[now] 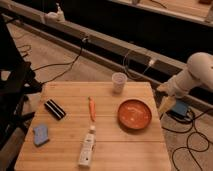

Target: Place the pepper in the ceramic bowl

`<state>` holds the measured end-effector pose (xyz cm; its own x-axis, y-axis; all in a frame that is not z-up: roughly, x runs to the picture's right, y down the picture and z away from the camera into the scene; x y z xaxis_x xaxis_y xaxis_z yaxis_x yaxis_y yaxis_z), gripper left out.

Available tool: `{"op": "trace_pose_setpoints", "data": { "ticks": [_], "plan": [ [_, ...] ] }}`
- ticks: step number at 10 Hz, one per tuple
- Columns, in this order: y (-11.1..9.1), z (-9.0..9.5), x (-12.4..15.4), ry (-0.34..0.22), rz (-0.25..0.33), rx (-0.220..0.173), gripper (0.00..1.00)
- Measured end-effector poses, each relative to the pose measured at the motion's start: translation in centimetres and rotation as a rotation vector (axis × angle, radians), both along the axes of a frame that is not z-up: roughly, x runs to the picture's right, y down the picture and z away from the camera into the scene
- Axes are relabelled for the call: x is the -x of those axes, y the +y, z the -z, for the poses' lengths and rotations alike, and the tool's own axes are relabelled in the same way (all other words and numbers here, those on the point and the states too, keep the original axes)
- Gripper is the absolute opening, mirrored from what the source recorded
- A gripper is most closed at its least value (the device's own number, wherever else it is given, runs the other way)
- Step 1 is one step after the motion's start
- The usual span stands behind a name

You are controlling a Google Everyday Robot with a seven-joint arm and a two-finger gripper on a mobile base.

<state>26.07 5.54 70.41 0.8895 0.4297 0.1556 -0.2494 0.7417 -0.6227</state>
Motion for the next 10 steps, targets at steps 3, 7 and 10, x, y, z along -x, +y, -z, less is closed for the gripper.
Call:
{"op": "trace_pose_setpoints", "data": {
  "ticks": [3, 7, 10],
  "plan": [
    [-2.1, -1.7, 7.9, -0.106, 0.037, -0.003, 0.8],
    [-2.9, -2.1, 11.8, -0.134, 0.054, -0.024, 0.8],
    [-2.9, -2.4, 11.7, -0.124, 0.04, -0.018, 0.8]
  ]
}}
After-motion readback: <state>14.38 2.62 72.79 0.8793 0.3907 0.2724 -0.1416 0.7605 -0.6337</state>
